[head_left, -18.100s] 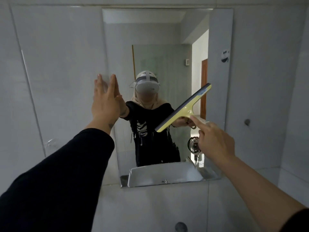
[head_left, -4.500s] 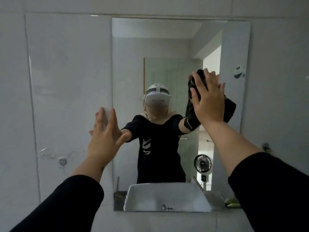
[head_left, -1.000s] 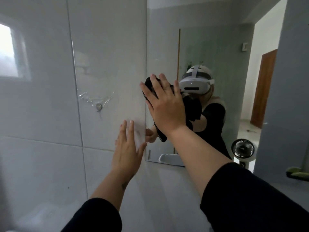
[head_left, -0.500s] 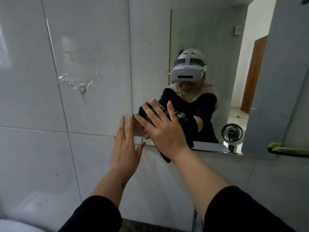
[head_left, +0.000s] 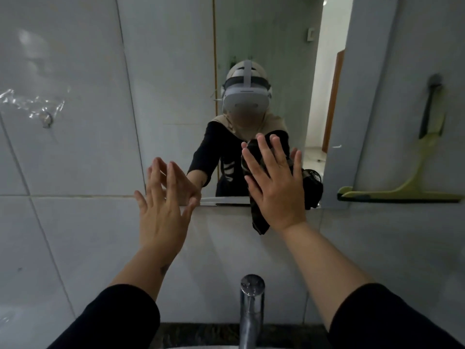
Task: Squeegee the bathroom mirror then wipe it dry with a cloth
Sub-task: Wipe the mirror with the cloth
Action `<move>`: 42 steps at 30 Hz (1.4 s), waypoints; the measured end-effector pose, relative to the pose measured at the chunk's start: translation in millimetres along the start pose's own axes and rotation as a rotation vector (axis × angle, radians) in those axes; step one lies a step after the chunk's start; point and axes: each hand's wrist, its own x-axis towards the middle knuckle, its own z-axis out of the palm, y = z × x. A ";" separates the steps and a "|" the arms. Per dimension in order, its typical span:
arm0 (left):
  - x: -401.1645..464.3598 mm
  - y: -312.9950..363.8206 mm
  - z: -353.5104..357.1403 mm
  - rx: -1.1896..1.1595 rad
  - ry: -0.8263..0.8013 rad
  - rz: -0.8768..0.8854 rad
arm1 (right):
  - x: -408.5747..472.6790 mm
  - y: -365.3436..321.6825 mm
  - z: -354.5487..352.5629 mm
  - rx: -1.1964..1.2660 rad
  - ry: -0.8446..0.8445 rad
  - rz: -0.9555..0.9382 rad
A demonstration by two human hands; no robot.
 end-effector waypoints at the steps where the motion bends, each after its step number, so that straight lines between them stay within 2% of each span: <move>1: -0.5 0.1 1.5 -0.005 0.006 -0.001 | -5.1 8.9 -1.3 0.000 0.006 0.017; 8: -3.0 -1.4 4.8 -0.047 0.030 0.011 | -49.9 70.6 -14.3 0.002 0.043 0.105; 12: -4.4 -4.7 6.4 -0.060 0.053 0.030 | -71.7 83.9 -13.1 0.003 0.034 0.112; 16: -4.3 -7.1 7.9 -0.051 0.066 0.040 | -87.5 69.6 -5.1 -0.062 -0.018 -0.019; 18: -4.4 -7.9 6.6 -0.034 0.062 0.038 | -87.9 58.9 0.8 -0.098 -0.048 -0.130; 21: -4.3 -9.1 2.1 -0.010 0.043 0.040 | -73.1 37.8 5.2 -0.022 -0.015 -0.230; 30: -22.4 -44.4 -24.5 0.030 -0.027 -0.019 | -26.2 -51.1 24.9 0.106 -0.062 -0.395; 38: -37.4 -103.5 -80.2 0.078 -0.051 -0.151 | 26.4 -150.8 44.9 0.234 -0.228 -0.594; 40: -37.1 -115.0 -95.6 0.064 -0.054 -0.170 | 39.7 -172.9 44.2 0.313 -0.260 -0.611; 42: -36.2 -124.0 -108.3 0.019 -0.070 -0.203 | 54.3 -193.9 38.9 0.466 -0.284 -0.541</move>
